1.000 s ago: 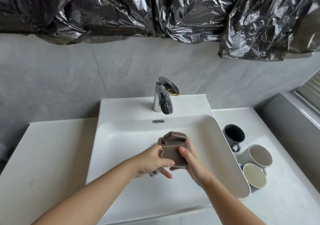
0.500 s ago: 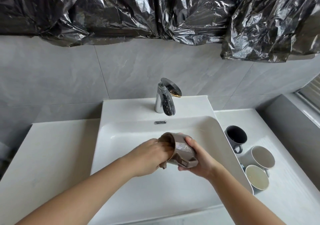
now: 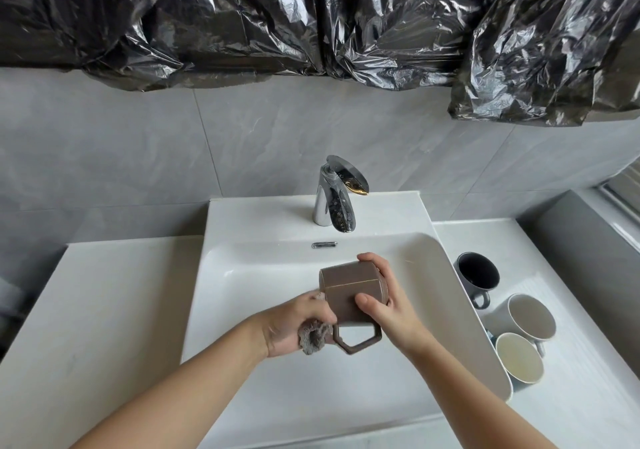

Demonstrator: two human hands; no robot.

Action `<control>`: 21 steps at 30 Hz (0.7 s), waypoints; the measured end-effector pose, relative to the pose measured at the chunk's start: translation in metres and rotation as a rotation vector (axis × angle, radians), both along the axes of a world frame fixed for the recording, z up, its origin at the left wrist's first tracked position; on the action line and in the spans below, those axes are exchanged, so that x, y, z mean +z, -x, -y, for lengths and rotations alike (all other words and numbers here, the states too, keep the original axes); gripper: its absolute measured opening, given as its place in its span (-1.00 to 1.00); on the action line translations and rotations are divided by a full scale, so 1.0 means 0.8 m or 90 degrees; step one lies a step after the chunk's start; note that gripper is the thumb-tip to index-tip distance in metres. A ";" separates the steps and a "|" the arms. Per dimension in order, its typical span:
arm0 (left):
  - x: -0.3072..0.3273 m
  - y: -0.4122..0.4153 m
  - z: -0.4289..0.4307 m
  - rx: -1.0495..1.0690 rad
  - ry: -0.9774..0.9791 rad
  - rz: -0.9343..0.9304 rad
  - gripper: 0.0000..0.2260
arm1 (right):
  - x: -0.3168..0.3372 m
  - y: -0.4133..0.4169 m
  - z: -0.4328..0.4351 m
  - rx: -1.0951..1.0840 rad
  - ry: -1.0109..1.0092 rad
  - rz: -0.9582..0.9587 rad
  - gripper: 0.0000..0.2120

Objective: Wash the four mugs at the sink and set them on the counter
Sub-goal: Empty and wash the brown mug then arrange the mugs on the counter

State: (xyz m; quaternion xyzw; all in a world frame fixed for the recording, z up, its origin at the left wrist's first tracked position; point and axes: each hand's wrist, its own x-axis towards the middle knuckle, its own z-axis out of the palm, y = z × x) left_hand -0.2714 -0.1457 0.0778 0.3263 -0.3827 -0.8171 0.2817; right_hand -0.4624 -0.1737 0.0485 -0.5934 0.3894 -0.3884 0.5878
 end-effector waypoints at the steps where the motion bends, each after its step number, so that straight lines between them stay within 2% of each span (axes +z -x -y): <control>1: 0.003 0.002 0.001 0.019 0.003 0.010 -0.63 | 0.000 -0.001 -0.002 -0.005 0.021 -0.009 -0.46; 4: -0.009 0.007 0.009 0.112 0.088 0.180 -0.86 | -0.006 -0.003 -0.005 0.008 -0.029 0.007 -0.36; 7: -0.011 -0.001 0.011 0.026 0.275 0.423 -0.78 | -0.007 0.003 0.001 0.095 -0.297 0.057 -0.25; 9: -0.006 -0.005 0.006 -0.041 0.460 0.561 -0.76 | -0.005 0.008 0.007 0.163 -0.469 0.091 -0.16; 11: -0.001 -0.006 0.004 -0.058 0.737 0.601 -0.83 | -0.001 0.010 0.009 0.202 -0.580 0.130 -0.09; 12: -0.005 -0.007 0.005 -0.092 0.858 0.620 -0.87 | 0.001 0.008 0.008 0.200 -0.609 0.137 -0.12; 13: -0.010 -0.008 0.008 -0.132 0.925 0.647 -0.89 | 0.005 0.005 0.007 0.172 -0.624 0.143 -0.20; 14: -0.020 -0.011 0.011 -0.155 0.931 0.681 -0.89 | 0.008 0.001 0.006 0.127 -0.622 0.155 -0.31; 16: -0.038 -0.009 0.010 -0.155 0.841 0.681 -0.76 | 0.006 -0.006 0.006 0.054 -0.556 0.164 -0.48; 18: -0.034 -0.001 0.004 -0.103 0.656 0.605 -0.67 | 0.005 -0.014 0.005 0.022 -0.459 0.153 -0.53; 21: -0.017 0.006 0.001 -0.058 0.373 0.474 -0.74 | -0.001 -0.014 0.006 0.013 -0.308 0.121 -0.48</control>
